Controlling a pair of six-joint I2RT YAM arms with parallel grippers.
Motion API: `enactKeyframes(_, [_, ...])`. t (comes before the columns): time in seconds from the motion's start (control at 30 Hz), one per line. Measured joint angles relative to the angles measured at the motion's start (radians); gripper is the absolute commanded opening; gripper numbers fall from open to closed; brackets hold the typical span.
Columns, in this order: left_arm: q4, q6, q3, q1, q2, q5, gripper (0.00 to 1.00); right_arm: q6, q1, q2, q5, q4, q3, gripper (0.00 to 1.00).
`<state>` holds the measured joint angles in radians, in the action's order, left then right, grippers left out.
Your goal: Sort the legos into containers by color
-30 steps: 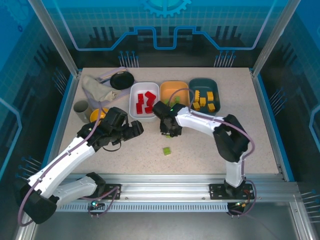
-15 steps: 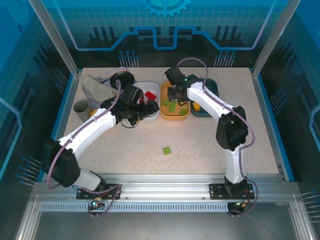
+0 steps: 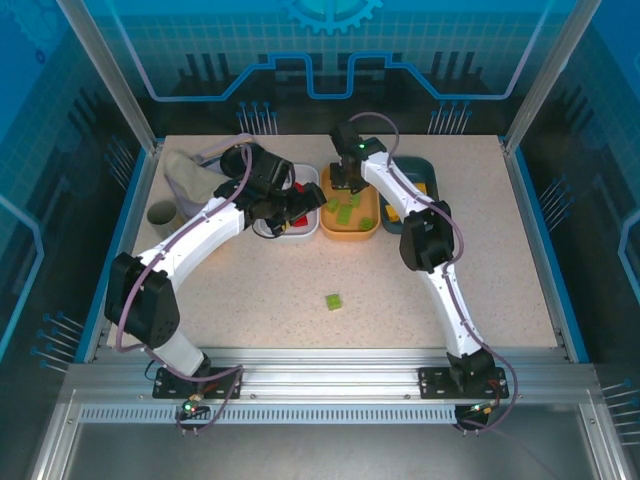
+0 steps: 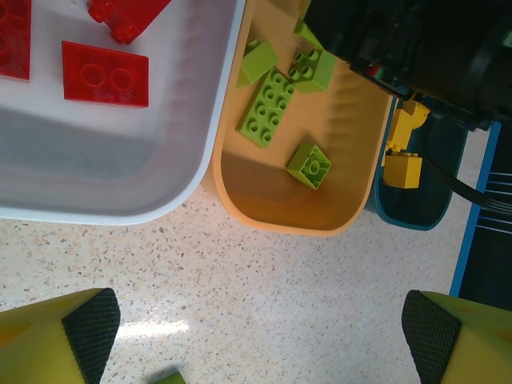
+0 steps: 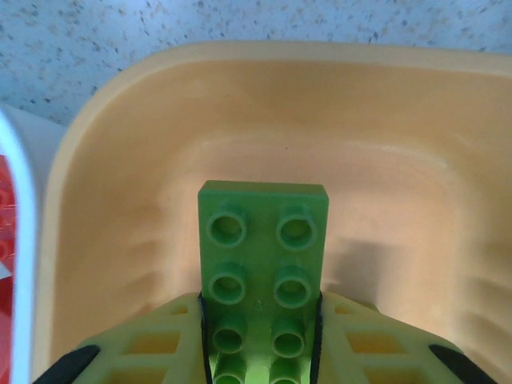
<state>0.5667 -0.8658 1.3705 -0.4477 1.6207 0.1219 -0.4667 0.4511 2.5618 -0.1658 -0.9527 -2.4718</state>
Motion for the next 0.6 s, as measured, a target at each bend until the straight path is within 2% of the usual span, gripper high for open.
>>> enactKeyframes(0.13, [0.004, 0.001, 0.0, 0.001, 0.0, 0.0, 0.95, -0.007, -0.004, 0.037, 0.018, -0.014, -0.009, 0.45])
enactKeyframes(0.2, [0.004, 0.004, 0.0, 0.001, 0.0, 0.0, 0.95, -0.012, -0.005, 0.04, 0.025, -0.015, -0.014, 0.57])
enactKeyframes(0.3, [0.007, 0.008, 0.0, 0.001, -0.005, -0.001, 0.95, -0.013, -0.009, 0.04, 0.041, -0.019, -0.04, 0.66])
enactKeyframes(0.47, [0.032, 0.028, 0.0, 0.002, -0.045, -0.009, 0.95, -0.014, -0.013, 0.022, 0.05, -0.024, -0.047, 0.68])
enactKeyframes(0.6, [0.06, 0.043, -0.001, 0.002, -0.115, -0.023, 0.95, -0.011, -0.003, -0.132, 0.042, -0.002, 0.129, 0.68])
